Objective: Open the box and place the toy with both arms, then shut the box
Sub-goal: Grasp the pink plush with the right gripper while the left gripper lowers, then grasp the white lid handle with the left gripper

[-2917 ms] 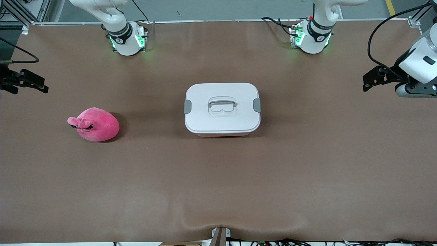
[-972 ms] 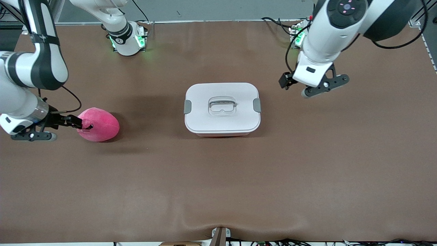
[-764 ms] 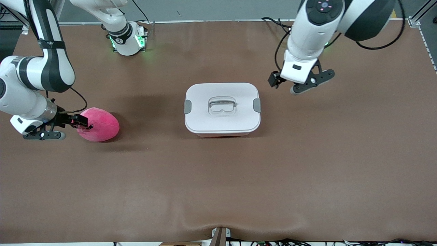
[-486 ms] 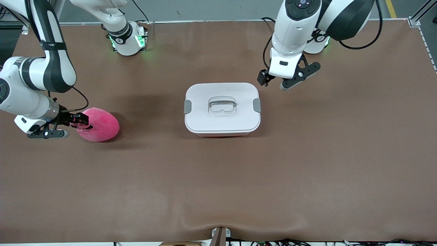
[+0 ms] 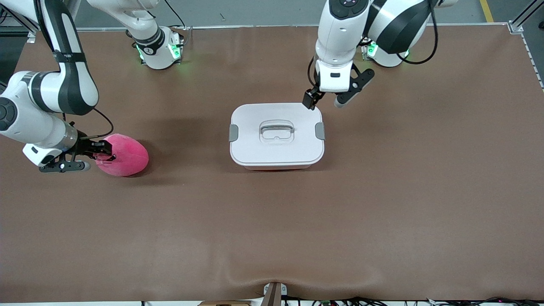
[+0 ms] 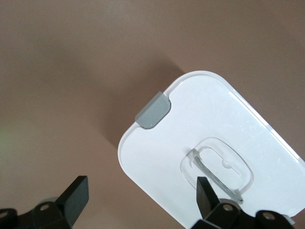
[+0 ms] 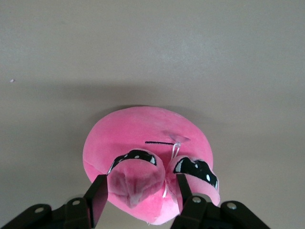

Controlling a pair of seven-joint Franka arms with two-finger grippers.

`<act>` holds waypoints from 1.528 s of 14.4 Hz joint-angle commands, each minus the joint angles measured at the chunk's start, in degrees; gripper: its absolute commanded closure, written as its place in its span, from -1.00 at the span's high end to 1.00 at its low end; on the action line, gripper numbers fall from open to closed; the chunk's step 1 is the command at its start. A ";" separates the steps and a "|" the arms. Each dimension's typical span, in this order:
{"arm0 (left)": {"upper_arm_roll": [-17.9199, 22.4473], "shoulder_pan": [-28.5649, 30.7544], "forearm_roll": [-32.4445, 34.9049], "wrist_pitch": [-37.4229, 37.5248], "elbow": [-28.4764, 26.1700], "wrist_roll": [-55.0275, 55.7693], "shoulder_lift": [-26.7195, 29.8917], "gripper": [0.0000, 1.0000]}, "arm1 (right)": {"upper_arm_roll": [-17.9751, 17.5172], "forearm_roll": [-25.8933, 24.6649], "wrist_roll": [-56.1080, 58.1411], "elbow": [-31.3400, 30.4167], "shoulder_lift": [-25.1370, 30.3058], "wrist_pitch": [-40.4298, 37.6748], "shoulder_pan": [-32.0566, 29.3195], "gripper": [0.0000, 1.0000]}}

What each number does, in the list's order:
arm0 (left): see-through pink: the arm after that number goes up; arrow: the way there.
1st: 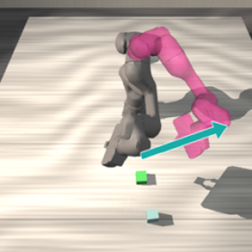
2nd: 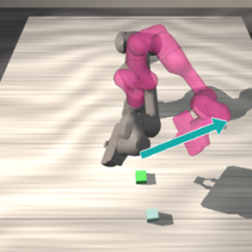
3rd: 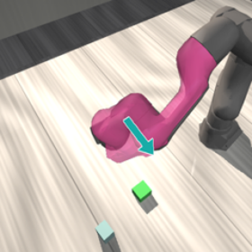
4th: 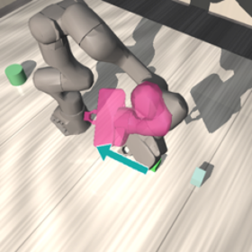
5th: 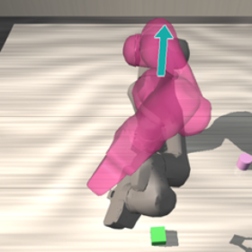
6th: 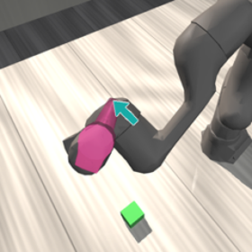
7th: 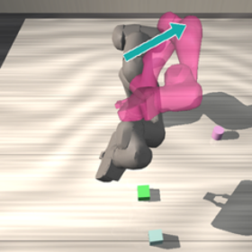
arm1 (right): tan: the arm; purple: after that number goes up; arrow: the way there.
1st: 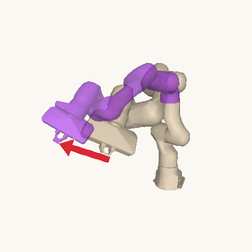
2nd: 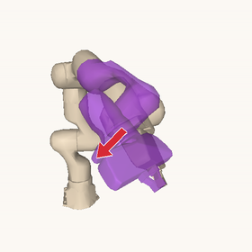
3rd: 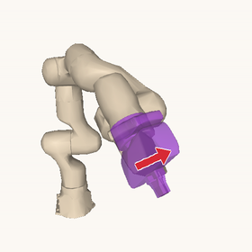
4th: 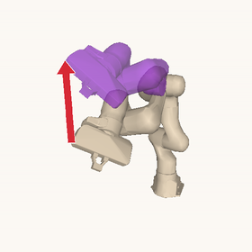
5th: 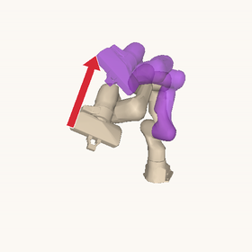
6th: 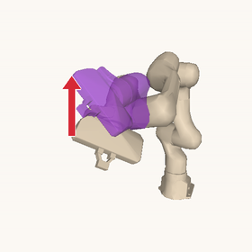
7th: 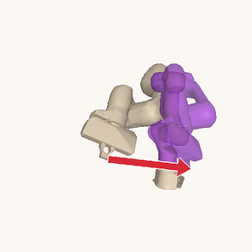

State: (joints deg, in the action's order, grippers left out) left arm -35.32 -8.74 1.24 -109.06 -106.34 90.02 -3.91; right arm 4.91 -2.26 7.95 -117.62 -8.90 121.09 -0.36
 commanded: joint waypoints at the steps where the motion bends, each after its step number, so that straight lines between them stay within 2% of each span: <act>1: -1.42 0.13 -0.63 -2.90 -0.53 6.37 -1.19 1.00 | -1.74 0.24 0.66 -1.30 1.42 0.47 -0.78 -0.49; 2: -1.60 -0.48 -0.63 -4.04 -0.53 9.09 -1.80 1.00 | -1.83 0.23 0.66 -1.30 1.42 0.38 -0.78 -0.97; 3: -1.60 -1.27 -0.63 -5.27 -0.45 11.81 -2.50 1.00 | -1.83 0.23 0.83 -1.30 1.34 0.46 -0.87 -1.00; 8: -1.60 -5.14 0.95 -9.93 -0.45 24.12 -6.63 1.00 | -2.09 0.23 6.10 -0.43 2.74 -1.03 -2.71 -1.00; 11: -1.60 -5.67 2.62 -14.50 -0.10 30.72 -9.18 1.00 | -2.18 0.23 5.85 2.29 5.46 -8.12 -2.46 -1.00; 14: -1.60 -7.60 7.36 -15.91 1.04 37.92 -12.78 1.00 | -3.06 0.32 5.49 2.57 9.76 -11.30 -1.75 -1.00; 17: -1.60 -8.48 10.97 -16.01 4.64 47.23 -17.26 0.81 | -3.06 0.32 5.49 6.16 11.36 -17.71 -1.40 -1.00; 22: -1.42 -8.66 13.43 -16.01 6.85 59.02 -19.82 0.75 | -3.06 0.32 6.20 10.21 11.71 -25.54 -0.52 -1.00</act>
State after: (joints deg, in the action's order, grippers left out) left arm -36.71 -16.90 12.25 -125.50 -101.51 144.30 -22.49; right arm 1.85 -2.24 13.36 -108.68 2.38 97.84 -1.43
